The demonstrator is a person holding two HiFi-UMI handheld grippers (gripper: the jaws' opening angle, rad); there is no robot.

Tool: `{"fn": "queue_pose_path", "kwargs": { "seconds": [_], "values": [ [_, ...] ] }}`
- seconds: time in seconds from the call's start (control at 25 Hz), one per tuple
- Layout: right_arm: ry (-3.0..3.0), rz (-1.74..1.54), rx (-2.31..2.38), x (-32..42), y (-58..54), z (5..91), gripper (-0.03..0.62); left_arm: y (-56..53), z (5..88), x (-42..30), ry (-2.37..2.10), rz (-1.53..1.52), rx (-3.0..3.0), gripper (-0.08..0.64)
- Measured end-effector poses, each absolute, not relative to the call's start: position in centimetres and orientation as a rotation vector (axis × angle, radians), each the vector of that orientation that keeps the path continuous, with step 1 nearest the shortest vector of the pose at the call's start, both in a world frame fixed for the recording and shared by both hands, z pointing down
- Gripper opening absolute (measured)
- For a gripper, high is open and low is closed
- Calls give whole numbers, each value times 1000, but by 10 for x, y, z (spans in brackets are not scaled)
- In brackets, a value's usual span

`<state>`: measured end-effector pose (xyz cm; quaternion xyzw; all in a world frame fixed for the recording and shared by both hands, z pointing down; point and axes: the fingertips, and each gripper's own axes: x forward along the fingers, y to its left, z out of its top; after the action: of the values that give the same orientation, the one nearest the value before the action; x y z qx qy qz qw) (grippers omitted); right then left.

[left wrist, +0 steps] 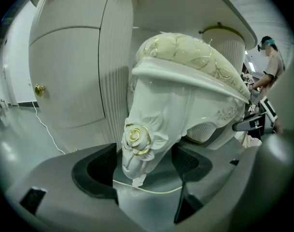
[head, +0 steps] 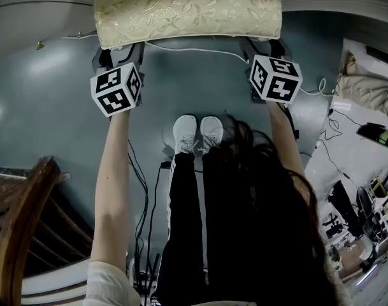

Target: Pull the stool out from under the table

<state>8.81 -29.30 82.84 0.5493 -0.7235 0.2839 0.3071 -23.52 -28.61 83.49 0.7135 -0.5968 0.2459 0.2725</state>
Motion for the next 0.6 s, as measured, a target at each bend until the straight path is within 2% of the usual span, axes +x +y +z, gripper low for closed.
{"fn": "queue_pose_path", "kwargs": {
  "seconds": [0.24,0.28,0.32,0.44,0.6],
  "values": [
    [-1882,765,1461,96,-305,840,333,-300,841,-225,-1581,719,1935,331],
    [-1879,766,1466,96,-305,840,327,-299,842,-226,-1577,736,1936,330],
    [-1877,760,1466,95,-305,839,290,-298,843,-227,-1575,753,1934,330],
    [-1872,709,1443,95,-304,840,262,-296,847,-229,-1574,792,1936,270],
    [-1882,693,1427,97,-306,841,258,-298,848,-228,-1570,819,1955,255]
  ]
}}
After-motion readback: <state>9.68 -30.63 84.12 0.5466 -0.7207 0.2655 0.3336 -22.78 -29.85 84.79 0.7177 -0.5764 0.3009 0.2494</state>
